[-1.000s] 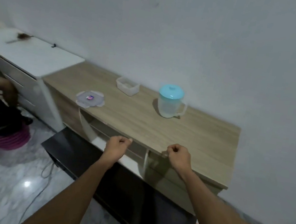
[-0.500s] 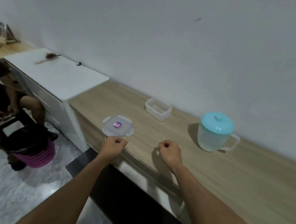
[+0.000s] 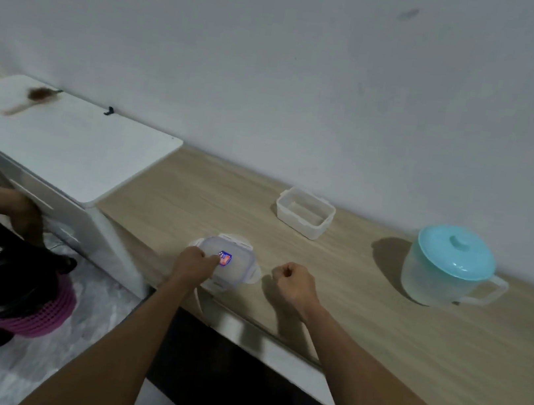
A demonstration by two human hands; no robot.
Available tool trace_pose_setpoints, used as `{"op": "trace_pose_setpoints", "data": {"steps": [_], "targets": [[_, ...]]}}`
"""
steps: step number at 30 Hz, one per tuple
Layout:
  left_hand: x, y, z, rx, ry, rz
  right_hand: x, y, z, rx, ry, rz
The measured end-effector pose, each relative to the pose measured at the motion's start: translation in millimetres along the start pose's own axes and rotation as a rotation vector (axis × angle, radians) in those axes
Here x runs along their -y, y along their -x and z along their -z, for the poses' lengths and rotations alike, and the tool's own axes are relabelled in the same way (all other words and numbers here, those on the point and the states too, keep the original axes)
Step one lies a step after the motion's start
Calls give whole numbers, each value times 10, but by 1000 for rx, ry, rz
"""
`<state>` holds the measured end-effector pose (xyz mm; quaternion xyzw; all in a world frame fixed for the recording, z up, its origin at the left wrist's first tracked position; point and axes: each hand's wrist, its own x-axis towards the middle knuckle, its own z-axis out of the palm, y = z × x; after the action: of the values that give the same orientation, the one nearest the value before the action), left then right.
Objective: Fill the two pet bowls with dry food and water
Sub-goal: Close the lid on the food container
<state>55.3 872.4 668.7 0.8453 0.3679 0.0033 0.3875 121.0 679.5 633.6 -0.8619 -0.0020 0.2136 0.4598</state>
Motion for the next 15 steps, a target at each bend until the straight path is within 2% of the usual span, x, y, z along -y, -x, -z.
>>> {"op": "trace_pose_setpoints", "data": {"steps": [6,15], "targets": [[80,-646,120,35,-89,74,305,-423,-475,-99,28,-112],[65,-1122,140,205,-260,49,486,-681,-893,-226,124,-269]]}}
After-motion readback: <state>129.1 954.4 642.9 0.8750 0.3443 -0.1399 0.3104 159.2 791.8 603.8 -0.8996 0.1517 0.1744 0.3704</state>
